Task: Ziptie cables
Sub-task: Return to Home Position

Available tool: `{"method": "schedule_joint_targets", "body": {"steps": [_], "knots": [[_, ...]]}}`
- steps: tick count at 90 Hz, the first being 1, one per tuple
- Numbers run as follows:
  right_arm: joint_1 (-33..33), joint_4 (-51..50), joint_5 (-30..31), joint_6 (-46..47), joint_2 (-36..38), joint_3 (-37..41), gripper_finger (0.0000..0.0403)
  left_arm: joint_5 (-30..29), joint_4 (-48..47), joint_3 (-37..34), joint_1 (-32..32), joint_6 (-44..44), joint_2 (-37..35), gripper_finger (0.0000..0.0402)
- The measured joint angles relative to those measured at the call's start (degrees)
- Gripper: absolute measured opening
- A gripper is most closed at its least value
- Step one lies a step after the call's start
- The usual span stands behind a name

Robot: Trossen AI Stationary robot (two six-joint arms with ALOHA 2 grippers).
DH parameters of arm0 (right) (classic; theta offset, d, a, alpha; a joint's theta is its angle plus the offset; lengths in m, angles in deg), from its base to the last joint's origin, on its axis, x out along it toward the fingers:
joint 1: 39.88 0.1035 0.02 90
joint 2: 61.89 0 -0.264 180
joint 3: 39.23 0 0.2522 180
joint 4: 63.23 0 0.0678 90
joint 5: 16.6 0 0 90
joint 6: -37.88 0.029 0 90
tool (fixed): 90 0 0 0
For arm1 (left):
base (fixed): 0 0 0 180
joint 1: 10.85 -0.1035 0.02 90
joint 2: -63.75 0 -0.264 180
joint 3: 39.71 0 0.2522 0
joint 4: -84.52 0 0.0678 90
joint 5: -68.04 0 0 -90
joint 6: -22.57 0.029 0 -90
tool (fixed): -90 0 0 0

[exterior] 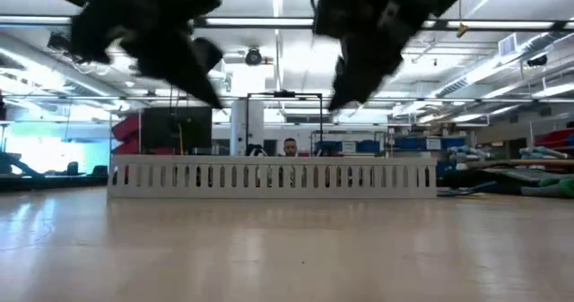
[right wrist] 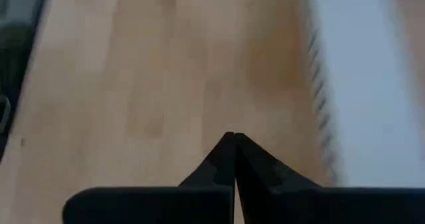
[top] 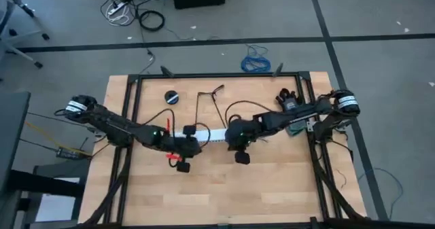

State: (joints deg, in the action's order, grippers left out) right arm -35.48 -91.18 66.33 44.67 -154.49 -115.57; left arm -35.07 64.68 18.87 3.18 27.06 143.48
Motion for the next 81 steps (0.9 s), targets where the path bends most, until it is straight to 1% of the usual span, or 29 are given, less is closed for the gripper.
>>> {"method": "schedule_joint_targets", "body": {"steps": [7,21,36,42,47,55,65,75,81], "knots": [[-1.7,1.9,0.0,-2.4,3.1,-0.1,0.0000,1.6,3.7,0.0,-3.4,3.9,-1.3,0.0000],[-4.1,2.6,0.1,-5.6,11.2,0.3,0.0000,8.7,5.5,0.0,-10.9,7.3,-6.8,0.0000],[-5.5,2.2,0.0,-7.1,21.0,3.3,0.0000,13.7,2.4,0.0,-17.6,9.7,-15.3,0.0000],[-5.8,2.3,0.0,-7.1,25.1,5.2,0.0000,13.8,-1.7,-0.1,-19.6,9.9,-19.4,0.0000],[-5.9,2.0,-0.1,-7.1,28.8,7.5,0.0000,13.8,-3.0,0.1,-21.1,10.1,-22.3,0.0000],[-6.2,2.5,0.2,-7.0,33.9,10.8,0.0000,13.8,-9.0,-0.1,-22.7,10.1,-27.7,0.0000],[-6.3,5.6,0.2,-6.9,39.8,15.8,0.0000,13.4,-13.8,-0.1,-24.0,9.9,-34.2,0.0000],[-6.6,8.4,0.4,-6.4,45.3,21.4,0.0000,12.1,-15.8,-0.1,-24.6,8.8,-39.8,0.0000],[-6.9,11.0,0.4,-5.4,48.0,24.6,0.0000,11.0,-15.8,-1.8,-24.7,8.5,-43.2,0.0000]]}}
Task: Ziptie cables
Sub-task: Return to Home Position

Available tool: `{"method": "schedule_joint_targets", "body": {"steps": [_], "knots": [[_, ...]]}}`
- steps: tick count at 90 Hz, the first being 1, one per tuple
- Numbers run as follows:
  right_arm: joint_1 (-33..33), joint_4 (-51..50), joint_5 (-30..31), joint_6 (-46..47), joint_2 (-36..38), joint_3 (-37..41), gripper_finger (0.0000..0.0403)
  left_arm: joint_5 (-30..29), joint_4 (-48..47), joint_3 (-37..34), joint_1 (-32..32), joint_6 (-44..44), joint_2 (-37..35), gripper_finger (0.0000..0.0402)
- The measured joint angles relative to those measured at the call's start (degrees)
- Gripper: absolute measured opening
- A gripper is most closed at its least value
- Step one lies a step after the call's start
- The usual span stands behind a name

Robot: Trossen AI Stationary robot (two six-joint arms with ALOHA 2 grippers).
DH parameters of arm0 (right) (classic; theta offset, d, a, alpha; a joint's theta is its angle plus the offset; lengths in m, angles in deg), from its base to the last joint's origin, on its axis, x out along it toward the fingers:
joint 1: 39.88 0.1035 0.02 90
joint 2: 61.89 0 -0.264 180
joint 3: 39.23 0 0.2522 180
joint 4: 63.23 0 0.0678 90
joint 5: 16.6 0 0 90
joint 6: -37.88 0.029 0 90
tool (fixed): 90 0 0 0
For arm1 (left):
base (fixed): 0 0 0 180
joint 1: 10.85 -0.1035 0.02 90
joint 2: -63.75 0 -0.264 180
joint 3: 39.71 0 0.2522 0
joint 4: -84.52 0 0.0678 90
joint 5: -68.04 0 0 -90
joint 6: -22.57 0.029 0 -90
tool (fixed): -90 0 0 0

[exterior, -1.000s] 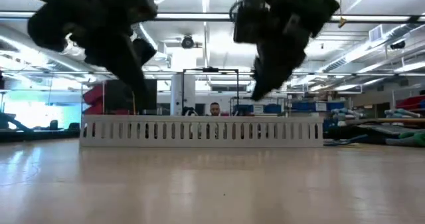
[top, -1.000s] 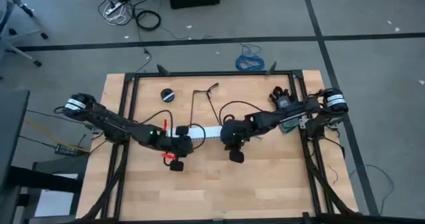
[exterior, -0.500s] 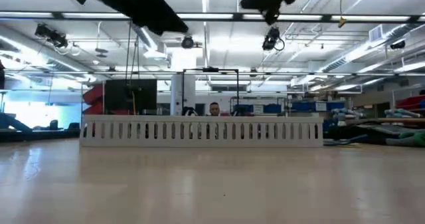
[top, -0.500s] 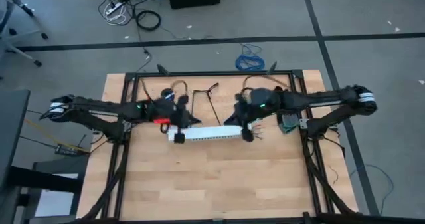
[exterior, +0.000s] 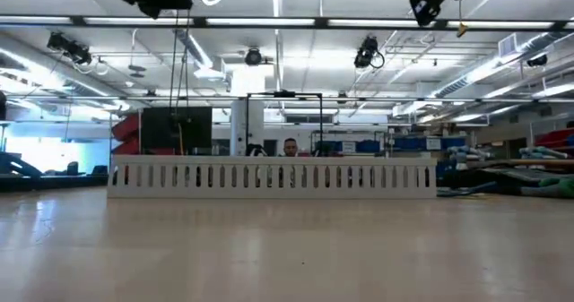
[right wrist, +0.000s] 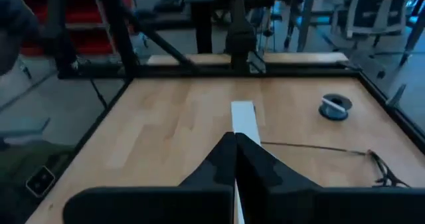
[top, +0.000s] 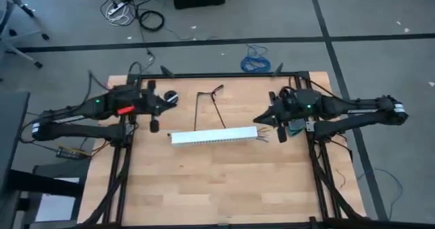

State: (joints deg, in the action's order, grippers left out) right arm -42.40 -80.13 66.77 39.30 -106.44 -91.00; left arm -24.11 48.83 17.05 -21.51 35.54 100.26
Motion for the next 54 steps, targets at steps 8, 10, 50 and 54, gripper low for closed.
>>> {"method": "schedule_joint_targets", "body": {"steps": [8,10,50,54], "knots": [[-0.6,2.0,0.2,1.5,3.2,3.9,0.0001,-3.1,1.4,-3.2,0.0,-1.0,-5.0,0.0000],[-0.7,2.6,0.2,2.0,3.9,4.8,0.0002,-4.2,1.4,-4.2,0.0,-1.4,-6.4,0.0000],[-2.3,5.2,1.9,5.2,9.9,13.2,0.0006,-14.7,10.7,-22.0,0.0,-7.0,-24.0,0.0000],[-2.5,4.8,2.4,5.2,10.1,13.6,0.0006,-14.8,13.5,-23.4,0.0,-7.2,-24.5,0.0000]]}}
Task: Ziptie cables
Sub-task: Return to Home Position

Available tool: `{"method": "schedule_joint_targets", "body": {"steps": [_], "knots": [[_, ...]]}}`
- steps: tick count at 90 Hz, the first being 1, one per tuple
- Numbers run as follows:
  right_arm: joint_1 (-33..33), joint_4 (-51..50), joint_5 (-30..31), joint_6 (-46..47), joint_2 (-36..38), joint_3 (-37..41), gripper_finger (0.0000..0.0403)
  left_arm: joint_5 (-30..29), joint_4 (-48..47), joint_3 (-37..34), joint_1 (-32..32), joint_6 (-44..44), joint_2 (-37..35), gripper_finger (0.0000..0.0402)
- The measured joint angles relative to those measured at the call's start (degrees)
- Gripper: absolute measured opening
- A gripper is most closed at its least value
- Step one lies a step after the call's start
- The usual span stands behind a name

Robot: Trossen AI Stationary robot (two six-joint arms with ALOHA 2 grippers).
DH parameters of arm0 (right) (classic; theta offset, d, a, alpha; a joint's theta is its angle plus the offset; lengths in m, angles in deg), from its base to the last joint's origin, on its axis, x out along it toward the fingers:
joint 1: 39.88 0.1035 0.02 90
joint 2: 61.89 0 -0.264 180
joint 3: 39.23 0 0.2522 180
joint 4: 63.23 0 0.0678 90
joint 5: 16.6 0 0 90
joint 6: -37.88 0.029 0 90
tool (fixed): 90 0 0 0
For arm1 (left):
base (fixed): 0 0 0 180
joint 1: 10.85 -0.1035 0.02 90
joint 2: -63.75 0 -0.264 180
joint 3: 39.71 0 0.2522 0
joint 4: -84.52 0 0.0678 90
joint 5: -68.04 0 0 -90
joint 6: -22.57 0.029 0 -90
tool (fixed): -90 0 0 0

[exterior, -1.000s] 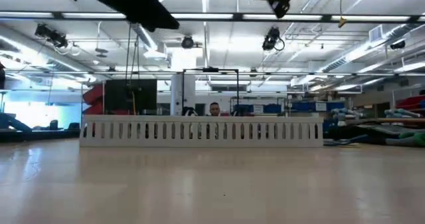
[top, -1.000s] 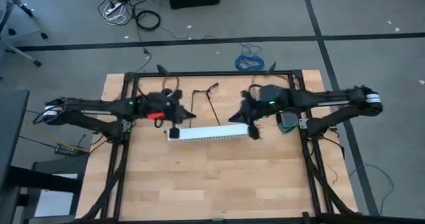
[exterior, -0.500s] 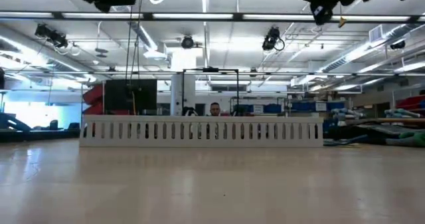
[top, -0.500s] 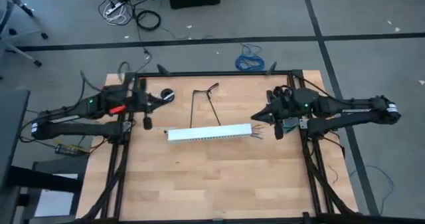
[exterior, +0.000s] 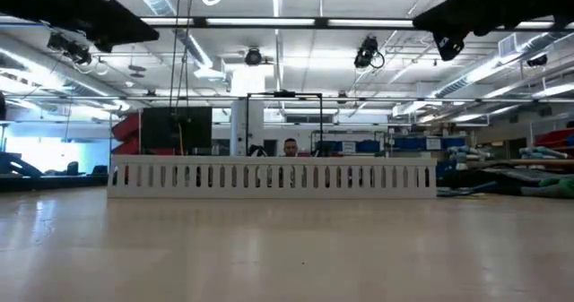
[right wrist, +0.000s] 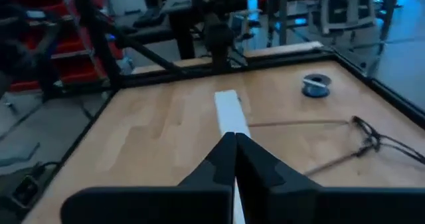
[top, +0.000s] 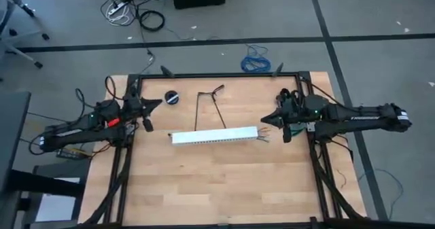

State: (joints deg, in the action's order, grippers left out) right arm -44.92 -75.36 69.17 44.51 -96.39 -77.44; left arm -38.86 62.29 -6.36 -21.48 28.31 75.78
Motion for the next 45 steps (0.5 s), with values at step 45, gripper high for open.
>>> {"method": "schedule_joint_targets", "body": {"steps": [45], "knots": [[-0.5,8.7,1.2,0.1,-0.9,5.8,0.0003,-1.6,3.1,-9.3,0.0,-1.5,-1.2,0.0000]]}}
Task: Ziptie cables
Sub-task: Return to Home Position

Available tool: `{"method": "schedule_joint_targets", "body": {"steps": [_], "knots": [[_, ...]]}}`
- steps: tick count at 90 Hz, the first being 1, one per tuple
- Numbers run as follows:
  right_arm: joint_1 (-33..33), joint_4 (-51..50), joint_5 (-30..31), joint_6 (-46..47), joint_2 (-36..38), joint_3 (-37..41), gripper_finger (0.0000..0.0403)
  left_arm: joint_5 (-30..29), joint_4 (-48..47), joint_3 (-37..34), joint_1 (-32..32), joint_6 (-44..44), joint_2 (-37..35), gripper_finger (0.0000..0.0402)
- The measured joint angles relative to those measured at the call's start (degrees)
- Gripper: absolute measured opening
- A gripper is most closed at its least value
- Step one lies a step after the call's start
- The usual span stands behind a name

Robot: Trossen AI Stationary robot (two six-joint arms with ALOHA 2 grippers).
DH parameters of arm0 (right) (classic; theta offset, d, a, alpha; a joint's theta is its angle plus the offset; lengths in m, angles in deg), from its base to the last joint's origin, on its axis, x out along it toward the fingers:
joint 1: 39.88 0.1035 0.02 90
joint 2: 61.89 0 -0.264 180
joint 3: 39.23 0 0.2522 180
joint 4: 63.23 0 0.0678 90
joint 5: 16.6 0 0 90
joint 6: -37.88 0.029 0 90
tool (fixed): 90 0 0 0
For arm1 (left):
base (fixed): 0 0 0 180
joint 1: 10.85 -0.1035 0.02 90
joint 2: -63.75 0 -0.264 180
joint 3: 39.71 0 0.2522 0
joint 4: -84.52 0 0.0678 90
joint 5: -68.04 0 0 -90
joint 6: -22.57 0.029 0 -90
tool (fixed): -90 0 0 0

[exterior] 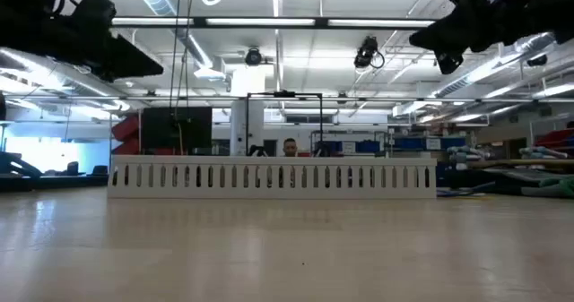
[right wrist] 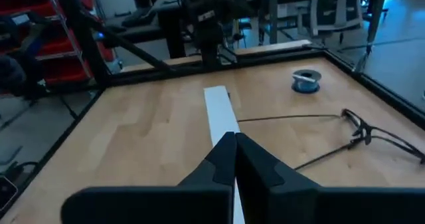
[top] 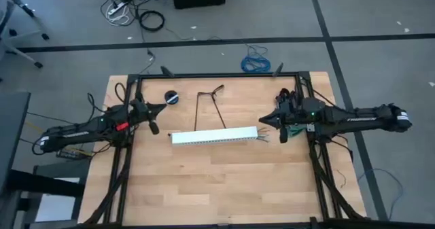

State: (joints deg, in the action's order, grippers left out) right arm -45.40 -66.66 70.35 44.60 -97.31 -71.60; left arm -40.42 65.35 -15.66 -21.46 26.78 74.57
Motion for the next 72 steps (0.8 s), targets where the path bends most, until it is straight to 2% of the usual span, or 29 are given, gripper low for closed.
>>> {"method": "schedule_joint_targets", "body": {"steps": [39,56,72], "knots": [[0.0,15.5,0.0,2.4,0.4,10.2,0.0003,0.0,5.3,-3.0,0.0,-1.2,-0.5,0.0000],[0.0,17.3,-2.9,3.4,0.3,12.5,0.0003,4.2,4.7,-3.0,0.0,-1.2,-0.5,0.0000],[0.0,18.1,-3.7,4.1,0.3,15.0,0.0003,4.4,4.3,-3.0,0.0,-1.2,-0.5,0.0000]]}}
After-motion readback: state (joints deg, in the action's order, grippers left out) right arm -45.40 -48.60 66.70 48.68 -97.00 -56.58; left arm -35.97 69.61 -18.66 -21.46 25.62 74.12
